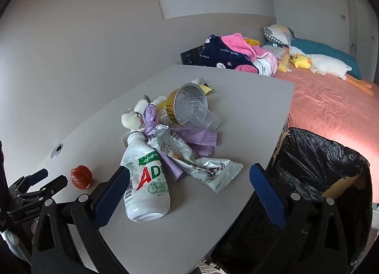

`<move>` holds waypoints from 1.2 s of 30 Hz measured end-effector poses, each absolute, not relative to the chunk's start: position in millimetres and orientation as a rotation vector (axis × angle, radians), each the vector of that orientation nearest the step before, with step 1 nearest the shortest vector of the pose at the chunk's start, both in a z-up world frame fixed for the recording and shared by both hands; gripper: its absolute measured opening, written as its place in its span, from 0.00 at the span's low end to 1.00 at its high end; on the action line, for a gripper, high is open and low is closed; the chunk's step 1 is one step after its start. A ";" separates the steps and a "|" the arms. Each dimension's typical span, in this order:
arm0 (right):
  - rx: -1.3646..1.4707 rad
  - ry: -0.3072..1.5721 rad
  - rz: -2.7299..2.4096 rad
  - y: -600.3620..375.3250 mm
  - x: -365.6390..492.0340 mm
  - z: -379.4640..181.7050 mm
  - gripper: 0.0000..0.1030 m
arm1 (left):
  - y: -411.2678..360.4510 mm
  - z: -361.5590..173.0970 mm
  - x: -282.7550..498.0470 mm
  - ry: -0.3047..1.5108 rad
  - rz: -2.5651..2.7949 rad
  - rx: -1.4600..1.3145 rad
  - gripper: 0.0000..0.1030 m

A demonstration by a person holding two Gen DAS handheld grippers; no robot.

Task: Collect trash
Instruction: 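Move the left gripper toward the orange-red bottle cap on the desk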

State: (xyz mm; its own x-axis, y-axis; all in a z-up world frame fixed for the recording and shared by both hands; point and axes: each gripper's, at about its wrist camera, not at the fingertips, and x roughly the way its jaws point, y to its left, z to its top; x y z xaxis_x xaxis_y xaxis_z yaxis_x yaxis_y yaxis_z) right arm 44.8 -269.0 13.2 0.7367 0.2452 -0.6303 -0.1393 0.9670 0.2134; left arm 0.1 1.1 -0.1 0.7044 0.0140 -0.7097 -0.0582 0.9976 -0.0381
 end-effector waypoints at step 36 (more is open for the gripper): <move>0.166 0.715 0.197 -276.9 41.8 11.8 0.97 | -4.4 -3.2 -0.7 0.802 0.001 -0.069 0.94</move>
State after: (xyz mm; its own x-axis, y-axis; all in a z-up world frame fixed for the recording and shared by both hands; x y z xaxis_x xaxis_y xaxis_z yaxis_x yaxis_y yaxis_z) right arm 41.8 -276.9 11.8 0.7378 0.2353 -0.6327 -0.1223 0.9684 0.2175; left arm -0.7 -4.4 -3.2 0.6956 -0.0252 -0.7180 -0.0275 0.9977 -0.0617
